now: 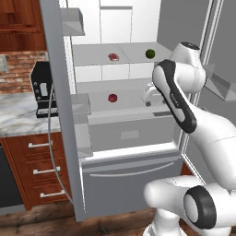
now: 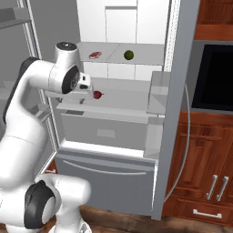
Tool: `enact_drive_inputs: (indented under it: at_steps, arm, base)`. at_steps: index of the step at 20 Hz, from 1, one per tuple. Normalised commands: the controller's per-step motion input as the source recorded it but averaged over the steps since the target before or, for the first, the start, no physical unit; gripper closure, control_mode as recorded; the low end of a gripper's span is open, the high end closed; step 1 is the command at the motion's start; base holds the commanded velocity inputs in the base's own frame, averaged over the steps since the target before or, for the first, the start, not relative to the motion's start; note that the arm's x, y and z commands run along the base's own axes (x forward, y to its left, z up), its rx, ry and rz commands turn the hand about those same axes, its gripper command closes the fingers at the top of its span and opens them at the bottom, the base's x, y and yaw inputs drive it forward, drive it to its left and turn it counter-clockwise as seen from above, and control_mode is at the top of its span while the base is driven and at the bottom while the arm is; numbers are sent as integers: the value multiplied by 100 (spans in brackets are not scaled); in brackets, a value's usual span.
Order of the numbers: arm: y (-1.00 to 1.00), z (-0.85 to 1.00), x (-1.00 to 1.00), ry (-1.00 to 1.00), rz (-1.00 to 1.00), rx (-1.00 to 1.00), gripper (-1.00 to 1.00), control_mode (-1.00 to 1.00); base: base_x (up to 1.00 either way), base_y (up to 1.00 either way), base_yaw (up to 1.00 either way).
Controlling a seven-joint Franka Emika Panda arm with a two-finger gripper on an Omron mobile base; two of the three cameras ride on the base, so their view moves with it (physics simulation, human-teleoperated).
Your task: Open the fridge, remove the pear, lime, and steak, and place them on any counter.
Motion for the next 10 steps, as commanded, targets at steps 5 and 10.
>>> enact_drive_inputs:
  at_steps: [5,10]
  arm:
    - [-7,29,-24,-33,6,0,-100,-100]
    - [0,31,-15,-17,0,0,-100,-100]
  base:
    - [0,0,0]
    - [0,0,0]
